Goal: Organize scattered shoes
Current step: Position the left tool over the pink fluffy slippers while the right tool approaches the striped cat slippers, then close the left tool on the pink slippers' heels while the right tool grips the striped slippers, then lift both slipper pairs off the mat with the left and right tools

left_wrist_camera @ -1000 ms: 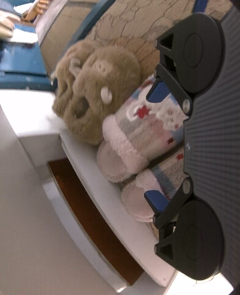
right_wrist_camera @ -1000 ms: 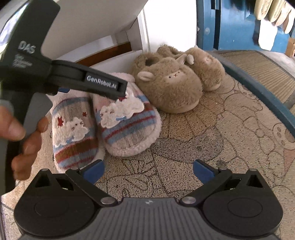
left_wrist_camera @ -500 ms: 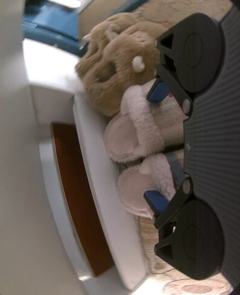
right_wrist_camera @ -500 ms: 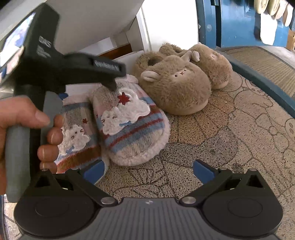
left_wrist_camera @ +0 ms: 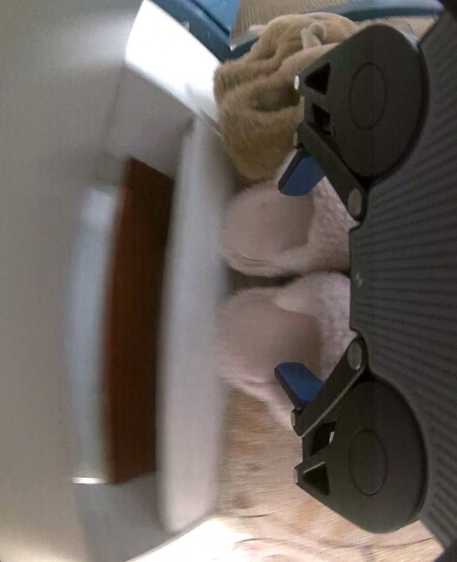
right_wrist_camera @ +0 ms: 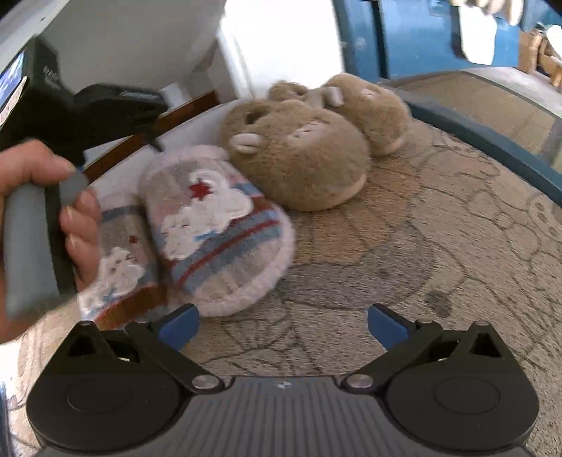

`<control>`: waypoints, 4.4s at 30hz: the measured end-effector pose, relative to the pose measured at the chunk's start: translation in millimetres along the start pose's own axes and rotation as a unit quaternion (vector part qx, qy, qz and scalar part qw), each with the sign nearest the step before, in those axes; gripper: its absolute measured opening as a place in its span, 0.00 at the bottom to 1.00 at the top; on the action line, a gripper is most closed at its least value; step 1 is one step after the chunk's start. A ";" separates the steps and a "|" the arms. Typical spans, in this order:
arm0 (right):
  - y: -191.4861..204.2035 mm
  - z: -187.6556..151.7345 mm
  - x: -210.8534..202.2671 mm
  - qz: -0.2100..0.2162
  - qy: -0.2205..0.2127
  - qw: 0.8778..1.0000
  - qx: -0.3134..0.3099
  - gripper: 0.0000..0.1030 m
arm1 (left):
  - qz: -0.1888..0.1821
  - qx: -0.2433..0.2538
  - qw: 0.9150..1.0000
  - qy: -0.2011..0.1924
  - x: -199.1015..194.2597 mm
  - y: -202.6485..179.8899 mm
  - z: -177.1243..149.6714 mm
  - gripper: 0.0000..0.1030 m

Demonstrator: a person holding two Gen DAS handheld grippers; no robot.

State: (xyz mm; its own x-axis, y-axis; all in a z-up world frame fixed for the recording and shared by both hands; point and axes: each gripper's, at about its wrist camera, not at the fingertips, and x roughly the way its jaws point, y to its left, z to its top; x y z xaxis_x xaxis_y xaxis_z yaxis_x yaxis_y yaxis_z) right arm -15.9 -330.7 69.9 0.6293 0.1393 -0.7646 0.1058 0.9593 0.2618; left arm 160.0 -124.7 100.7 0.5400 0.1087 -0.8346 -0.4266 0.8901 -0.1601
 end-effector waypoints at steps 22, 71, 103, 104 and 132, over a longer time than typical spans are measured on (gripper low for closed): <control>65.4 -27.7 21.9 0.074 -0.016 0.974 -0.212 1.00 | 0.024 0.058 0.993 0.099 40.2 -8.0 6.5 0.72; 109.6 -16.8 42.8 0.069 -0.071 0.963 -0.250 0.97 | -0.046 0.187 0.966 0.170 36.6 -10.4 -6.4 0.45; 84.9 -31.7 47.0 0.043 0.061 0.955 -0.287 0.99 | -0.053 0.179 0.963 0.192 15.9 0.0 -22.4 0.44; 82.0 -33.2 40.4 0.041 0.065 0.955 -0.287 0.99 | -0.056 0.183 0.963 0.192 10.0 0.1 -26.4 0.43; 103.1 -169.2 -67.3 0.031 0.177 0.946 -0.269 1.00 | 0.002 0.169 0.962 0.213 -99.0 72.9 -123.0 0.52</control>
State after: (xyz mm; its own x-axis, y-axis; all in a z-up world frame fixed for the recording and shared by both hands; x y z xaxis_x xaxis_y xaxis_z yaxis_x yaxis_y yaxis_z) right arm -177.6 -199.6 48.7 0.3145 0.1815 -0.9318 -0.3901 0.9195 0.0475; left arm -13.8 -125.0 106.8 0.1617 -0.0142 -0.9867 -0.1285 0.9911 -0.0353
